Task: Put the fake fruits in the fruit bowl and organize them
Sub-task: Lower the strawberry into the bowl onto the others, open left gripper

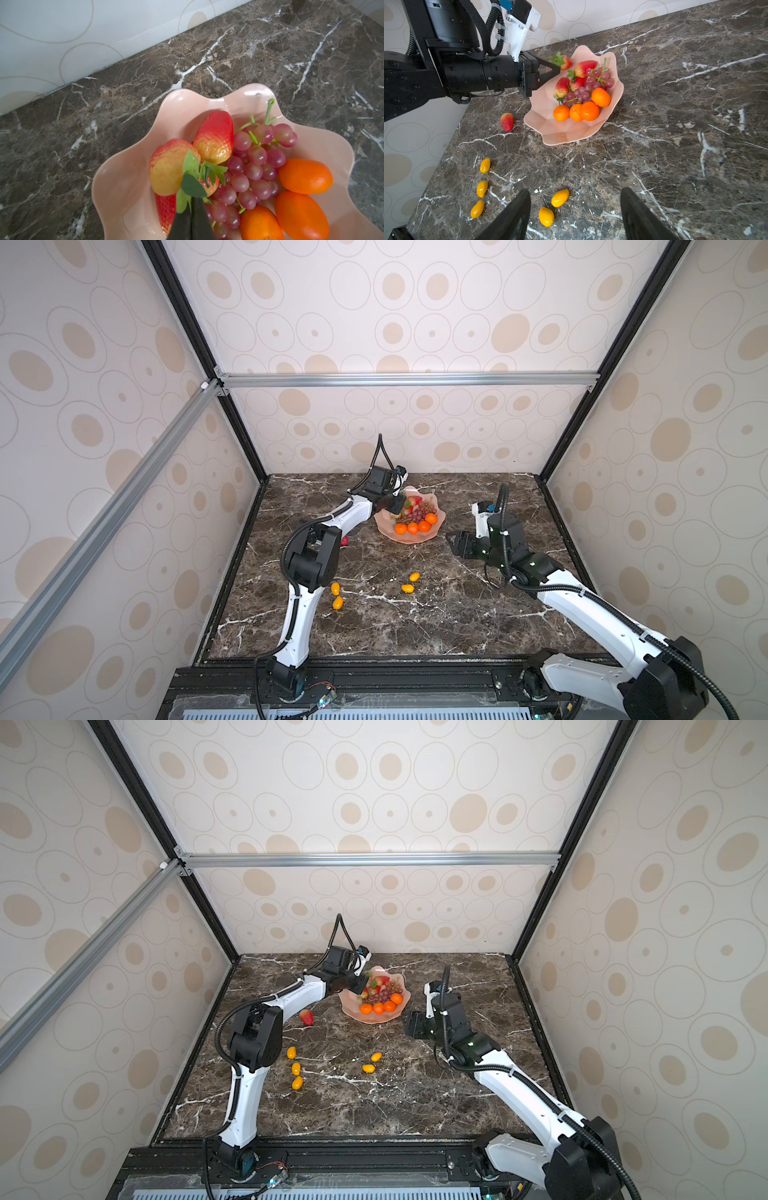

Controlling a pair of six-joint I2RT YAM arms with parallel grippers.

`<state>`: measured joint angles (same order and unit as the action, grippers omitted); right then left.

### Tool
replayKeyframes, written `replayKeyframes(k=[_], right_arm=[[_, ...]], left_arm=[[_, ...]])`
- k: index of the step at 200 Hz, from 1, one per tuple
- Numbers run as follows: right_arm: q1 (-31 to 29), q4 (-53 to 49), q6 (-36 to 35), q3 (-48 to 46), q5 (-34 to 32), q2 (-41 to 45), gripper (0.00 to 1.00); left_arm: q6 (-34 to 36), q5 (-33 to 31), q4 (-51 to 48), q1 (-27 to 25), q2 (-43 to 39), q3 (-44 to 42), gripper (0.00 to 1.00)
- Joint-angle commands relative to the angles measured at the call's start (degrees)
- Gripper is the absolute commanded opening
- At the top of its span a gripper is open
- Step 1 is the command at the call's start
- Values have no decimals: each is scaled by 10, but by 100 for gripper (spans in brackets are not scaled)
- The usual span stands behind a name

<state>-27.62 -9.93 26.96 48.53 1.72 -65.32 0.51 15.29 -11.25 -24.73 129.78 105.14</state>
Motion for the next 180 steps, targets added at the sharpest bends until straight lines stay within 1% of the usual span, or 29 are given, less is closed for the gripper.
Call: replayKeyframes(k=[1,97,104,140,165,180], right_arm=[[3,-10,-1,-5,2,13,71],[3,-13,-2,-4,7,18,71],[3,-11,-2,-6,5,20,71],[3,-4,-2,-11,6,19,71],[4,-14,-7,-7,3,18,71],[3,-17,-9,-7,-1,25,71]], left_arm=[[17,8,0,-2,13,28,0],[13,-1,-11,-2,29,37,0],[11,-3,-12,-2,30,36,3],[9,-11,-19,-3,19,28,10],[-3,-13,-4,-3,-10,-4,18],[-10,-16,12,-6,-36,-31,26]])
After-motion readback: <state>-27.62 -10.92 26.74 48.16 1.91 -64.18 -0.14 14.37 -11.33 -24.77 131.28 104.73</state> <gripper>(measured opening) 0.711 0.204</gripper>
